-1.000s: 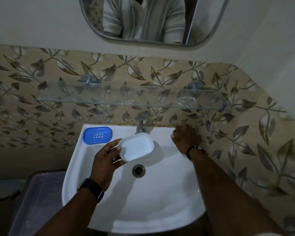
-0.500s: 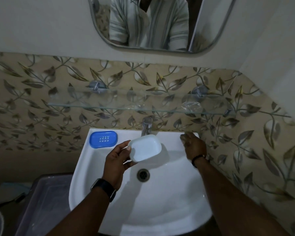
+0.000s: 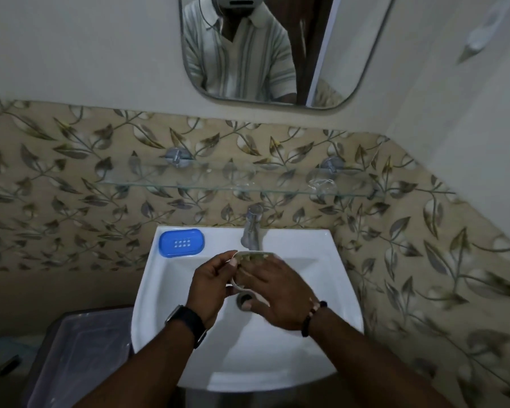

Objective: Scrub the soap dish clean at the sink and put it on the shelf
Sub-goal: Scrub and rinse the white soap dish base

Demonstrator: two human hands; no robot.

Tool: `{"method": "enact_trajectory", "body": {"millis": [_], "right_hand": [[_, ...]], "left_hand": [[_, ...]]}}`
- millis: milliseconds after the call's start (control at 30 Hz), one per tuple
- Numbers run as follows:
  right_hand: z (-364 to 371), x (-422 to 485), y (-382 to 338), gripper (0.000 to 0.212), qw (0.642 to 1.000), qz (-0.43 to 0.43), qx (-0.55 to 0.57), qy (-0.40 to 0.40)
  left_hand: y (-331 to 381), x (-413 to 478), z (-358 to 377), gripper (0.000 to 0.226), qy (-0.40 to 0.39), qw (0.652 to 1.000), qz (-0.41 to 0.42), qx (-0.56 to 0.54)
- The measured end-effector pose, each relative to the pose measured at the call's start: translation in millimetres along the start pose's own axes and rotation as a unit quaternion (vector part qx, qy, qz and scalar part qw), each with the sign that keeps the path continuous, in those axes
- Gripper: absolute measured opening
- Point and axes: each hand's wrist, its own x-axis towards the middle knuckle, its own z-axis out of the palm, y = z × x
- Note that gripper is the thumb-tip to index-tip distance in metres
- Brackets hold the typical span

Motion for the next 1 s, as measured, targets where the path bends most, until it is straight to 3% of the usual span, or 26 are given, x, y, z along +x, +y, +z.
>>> {"method": "enact_trajectory", "body": {"millis": [67, 167, 333, 500, 633, 767, 900, 1000], "right_hand": [[-9, 0, 4, 0.056, 0.991, -0.016, -0.125, -0.045], [-15, 7, -9, 0.054, 0.979, 0.047, -0.197, -0.008], [4, 24, -73, 0.043, 0.972, 0.196, -0.114, 0.056], [-9, 34, -90, 0.032, 0.988, 0.114, 0.100, 0.039], [-38, 28, -62, 0.042, 0.996, -0.006, -0.081, -0.029], [-32, 32, -69, 0.041, 0.985, 0.047, -0.164, -0.018], [-27, 33, -71, 0.036, 0.993, 0.063, -0.062, -0.078], [-38, 29, -59, 0.033, 0.977, 0.116, 0.118, -0.132]], "left_hand": [[5, -7, -3, 0.022, -0.016, 1.000, 0.020, 0.013], [10, -15, -8, 0.026, 0.001, 0.999, 0.038, 0.003], [12, -30, -18, 0.027, 0.029, 0.999, 0.022, -0.015], [23, -36, -28, 0.023, 0.011, 1.000, 0.007, -0.015], [34, -37, -37, 0.023, 0.008, 1.000, 0.027, 0.000], [44, -33, -42, 0.023, 0.020, 0.999, 0.033, 0.004], [47, -35, -52, 0.027, -0.013, 0.999, 0.005, 0.052], [42, -37, -69, 0.025, -0.083, 0.963, 0.121, 0.225]]}}
